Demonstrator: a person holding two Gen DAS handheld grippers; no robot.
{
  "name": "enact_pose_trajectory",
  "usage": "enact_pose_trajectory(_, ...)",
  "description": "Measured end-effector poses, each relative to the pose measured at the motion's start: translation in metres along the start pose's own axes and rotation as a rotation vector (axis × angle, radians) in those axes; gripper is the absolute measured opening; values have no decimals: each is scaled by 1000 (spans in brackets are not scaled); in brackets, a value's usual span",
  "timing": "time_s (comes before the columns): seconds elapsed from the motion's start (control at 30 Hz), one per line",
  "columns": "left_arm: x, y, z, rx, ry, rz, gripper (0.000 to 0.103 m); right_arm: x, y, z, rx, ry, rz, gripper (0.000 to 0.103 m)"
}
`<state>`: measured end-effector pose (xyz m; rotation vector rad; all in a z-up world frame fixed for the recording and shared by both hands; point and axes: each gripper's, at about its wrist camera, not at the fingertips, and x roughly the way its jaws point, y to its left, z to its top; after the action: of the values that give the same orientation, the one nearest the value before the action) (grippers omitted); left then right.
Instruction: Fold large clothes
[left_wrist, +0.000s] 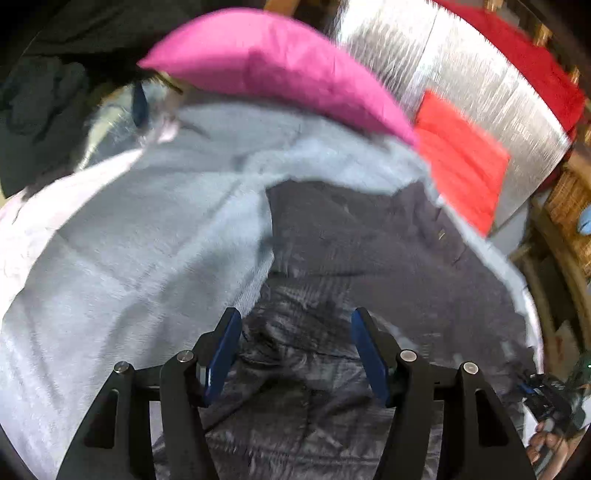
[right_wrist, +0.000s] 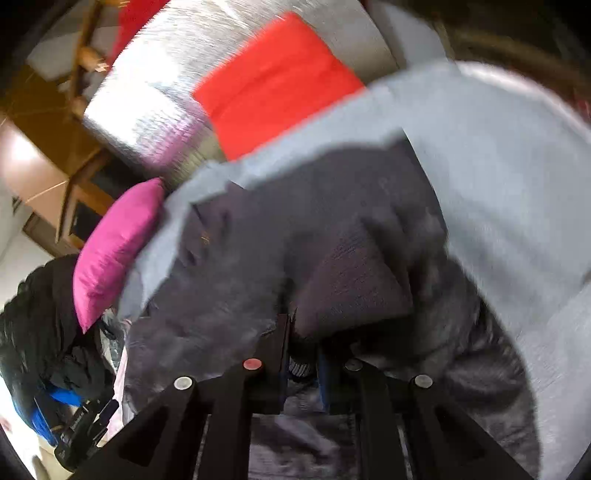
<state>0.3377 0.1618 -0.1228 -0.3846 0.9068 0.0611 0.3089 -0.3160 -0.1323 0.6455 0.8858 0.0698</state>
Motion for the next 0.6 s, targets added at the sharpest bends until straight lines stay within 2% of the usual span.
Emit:
enact_pose_trajectory(0.13, 28, -4, -5, 57, 66, 83, 65, 4, -14, -1, 49, 19, 65, 17)
enact_pose_trajectory(0.23, 20, 0, -3, 58, 53, 78, 65, 4, -18, 0, 47, 31, 89, 18)
enact_pose_trajectory(0.37, -1, 18, 2, -15, -17, 57, 65, 3, -23, 2, 85, 39, 113, 22)
enact_pose_trajectory(0.43, 9, 23, -1, -2, 38, 74, 65, 1, -21, 0, 75, 42, 105, 28)
enact_pose_trajectory(0.47, 15, 26, -1, -2, 70, 68, 66, 0, -21, -1, 70, 46, 106, 38)
enact_pose_trajectory(0.5, 23, 31, -3, -20, 106, 55, 66, -3, -20, -1, 64, 53, 116, 59)
enact_pose_trajectory(0.53, 24, 36, -3, -46, 122, 39, 66, -7, -19, -2, 59, 56, 128, 68)
enact_pose_trajectory(0.57, 23, 39, -3, -62, 116, 28, 65, -13, -15, -2, 46, 54, 138, 76)
enact_pose_trajectory(0.6, 20, 40, -3, -69, 110, 20, 64, -21, -10, -2, 21, 48, 121, 76)
